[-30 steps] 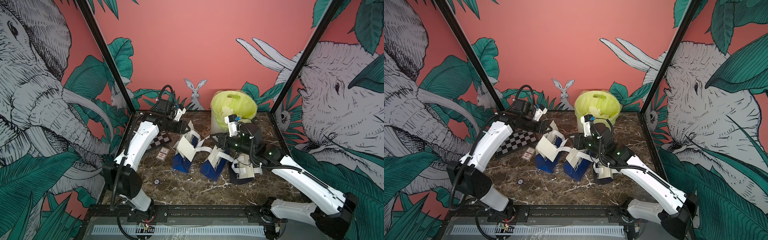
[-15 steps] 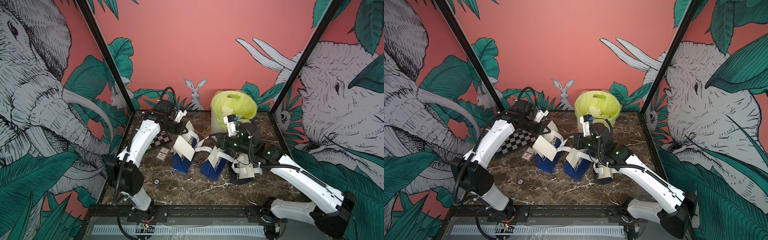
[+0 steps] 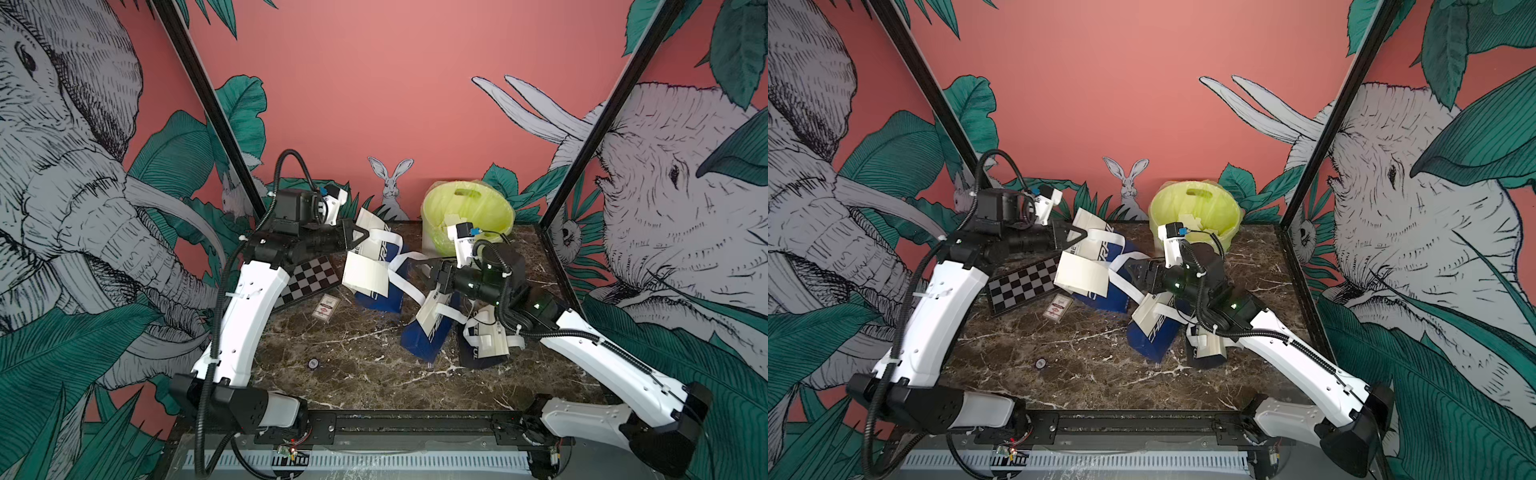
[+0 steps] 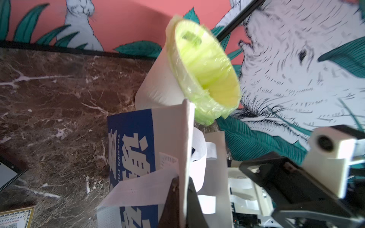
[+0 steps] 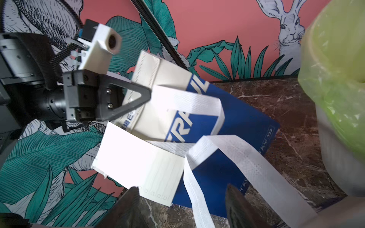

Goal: Shred takeout receipts and throw away
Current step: Pick up the takeout bag from the center of the board, then tear off the takeout receipt from the takeout bag.

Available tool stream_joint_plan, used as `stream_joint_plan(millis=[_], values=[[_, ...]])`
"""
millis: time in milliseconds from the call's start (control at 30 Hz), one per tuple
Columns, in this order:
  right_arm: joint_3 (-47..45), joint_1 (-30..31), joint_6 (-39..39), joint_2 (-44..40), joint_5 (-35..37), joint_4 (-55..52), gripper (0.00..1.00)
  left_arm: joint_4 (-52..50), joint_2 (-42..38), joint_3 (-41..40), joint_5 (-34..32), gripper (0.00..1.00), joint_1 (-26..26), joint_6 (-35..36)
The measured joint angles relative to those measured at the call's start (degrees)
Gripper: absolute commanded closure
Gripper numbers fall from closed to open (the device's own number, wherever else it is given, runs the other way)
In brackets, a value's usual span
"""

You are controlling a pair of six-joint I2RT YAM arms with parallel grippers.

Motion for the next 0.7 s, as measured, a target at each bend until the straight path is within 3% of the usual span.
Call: stream_joint_plan(millis=[400, 700], values=[[0.0, 0.8, 5.7, 3.6, -6.4, 8.4, 0.21, 8.7, -3.1, -0.1, 0.2, 1.0, 1.8, -13.4], [0.0, 1.9, 10.1, 7.0, -8.9, 15.3, 0.23, 11.8, -3.5, -1.6, 1.3, 1.0, 1.8, -16.8]])
